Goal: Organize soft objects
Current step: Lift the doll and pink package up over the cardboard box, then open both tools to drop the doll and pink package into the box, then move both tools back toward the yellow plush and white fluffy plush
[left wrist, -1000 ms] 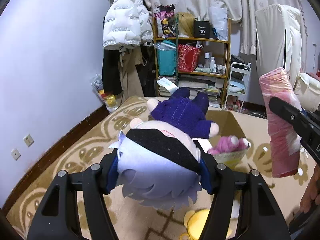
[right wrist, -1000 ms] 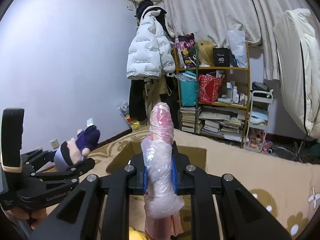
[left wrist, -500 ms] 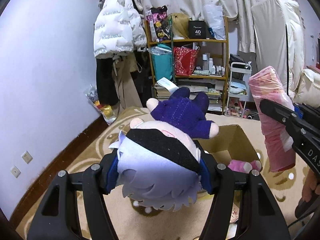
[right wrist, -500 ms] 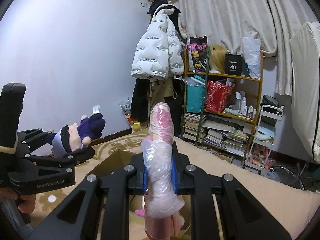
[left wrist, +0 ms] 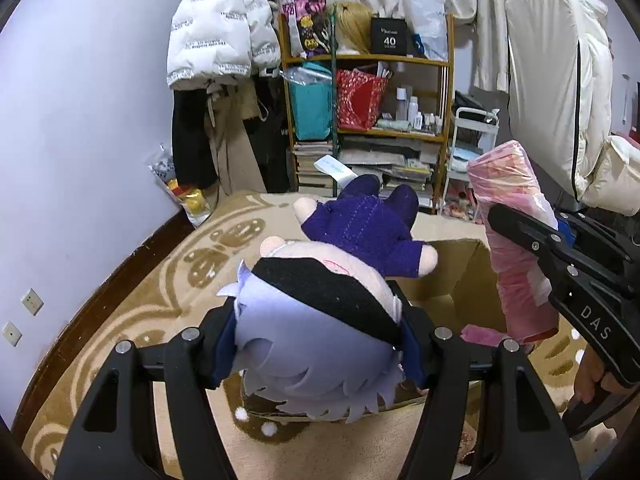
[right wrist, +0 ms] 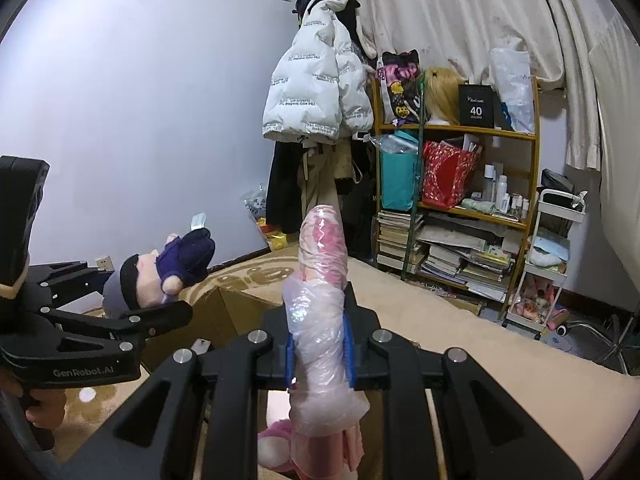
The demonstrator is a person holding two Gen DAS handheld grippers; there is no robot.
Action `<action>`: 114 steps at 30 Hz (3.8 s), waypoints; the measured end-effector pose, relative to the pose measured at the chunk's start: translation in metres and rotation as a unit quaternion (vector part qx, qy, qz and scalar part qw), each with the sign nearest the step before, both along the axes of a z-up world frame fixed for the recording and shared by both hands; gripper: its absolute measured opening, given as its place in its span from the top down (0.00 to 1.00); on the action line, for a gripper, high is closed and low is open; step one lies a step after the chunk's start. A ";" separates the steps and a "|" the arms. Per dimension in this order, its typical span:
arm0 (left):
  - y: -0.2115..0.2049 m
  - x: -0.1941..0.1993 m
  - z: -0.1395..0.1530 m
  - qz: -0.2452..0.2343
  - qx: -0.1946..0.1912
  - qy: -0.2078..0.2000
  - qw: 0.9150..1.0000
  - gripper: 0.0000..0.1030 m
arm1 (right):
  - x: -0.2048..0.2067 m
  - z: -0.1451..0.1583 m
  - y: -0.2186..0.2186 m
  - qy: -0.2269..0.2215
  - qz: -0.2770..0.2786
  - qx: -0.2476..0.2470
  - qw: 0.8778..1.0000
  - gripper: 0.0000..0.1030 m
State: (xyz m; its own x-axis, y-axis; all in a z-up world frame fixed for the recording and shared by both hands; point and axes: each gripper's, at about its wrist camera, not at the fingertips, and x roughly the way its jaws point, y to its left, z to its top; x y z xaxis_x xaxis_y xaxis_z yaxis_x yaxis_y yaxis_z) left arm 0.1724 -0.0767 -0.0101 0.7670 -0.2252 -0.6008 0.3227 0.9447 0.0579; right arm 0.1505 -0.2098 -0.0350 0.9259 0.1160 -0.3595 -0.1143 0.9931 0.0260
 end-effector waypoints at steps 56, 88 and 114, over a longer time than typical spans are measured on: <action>0.037 -0.052 0.011 0.065 0.041 0.061 0.995 0.05 | -0.058 0.023 -0.003 0.064 -0.007 0.040 0.997 0.00; 0.039 -0.141 -0.003 0.039 0.046 0.101 0.993 0.05 | -0.146 0.008 0.004 0.156 -0.065 0.103 0.980 0.00; 0.024 -0.112 -0.073 0.031 -0.024 0.233 0.972 0.05 | -0.103 -0.083 -0.016 0.302 -0.077 0.189 0.931 0.00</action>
